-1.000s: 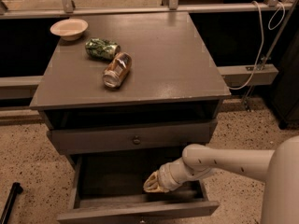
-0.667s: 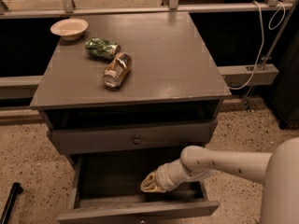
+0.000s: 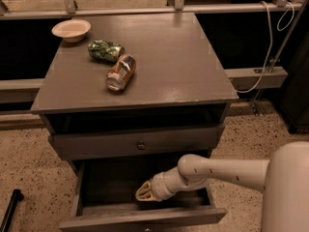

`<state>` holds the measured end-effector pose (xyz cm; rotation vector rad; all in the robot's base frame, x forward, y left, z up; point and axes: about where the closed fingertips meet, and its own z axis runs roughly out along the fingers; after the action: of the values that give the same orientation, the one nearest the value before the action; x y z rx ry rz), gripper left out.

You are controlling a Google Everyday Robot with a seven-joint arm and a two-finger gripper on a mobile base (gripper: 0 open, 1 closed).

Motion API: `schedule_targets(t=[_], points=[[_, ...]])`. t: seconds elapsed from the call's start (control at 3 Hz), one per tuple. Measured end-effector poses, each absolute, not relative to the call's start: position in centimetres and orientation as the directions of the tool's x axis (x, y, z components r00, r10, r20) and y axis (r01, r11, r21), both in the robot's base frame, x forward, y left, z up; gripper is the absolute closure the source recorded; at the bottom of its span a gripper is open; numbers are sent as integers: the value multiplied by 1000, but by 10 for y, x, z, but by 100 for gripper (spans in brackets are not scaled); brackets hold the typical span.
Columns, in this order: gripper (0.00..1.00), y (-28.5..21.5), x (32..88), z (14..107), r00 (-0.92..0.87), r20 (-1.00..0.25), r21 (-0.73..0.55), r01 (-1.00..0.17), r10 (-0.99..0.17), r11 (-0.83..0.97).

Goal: Open middle drawer

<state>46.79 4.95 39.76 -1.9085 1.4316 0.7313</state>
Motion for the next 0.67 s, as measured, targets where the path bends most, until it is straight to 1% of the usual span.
schedule_targets(t=[0.33,0.67], points=[[100,70,452,392,259,-778,-155,-962,-573,-225],[100,80,423,382,262,-794,-114,-950,-548,-290]])
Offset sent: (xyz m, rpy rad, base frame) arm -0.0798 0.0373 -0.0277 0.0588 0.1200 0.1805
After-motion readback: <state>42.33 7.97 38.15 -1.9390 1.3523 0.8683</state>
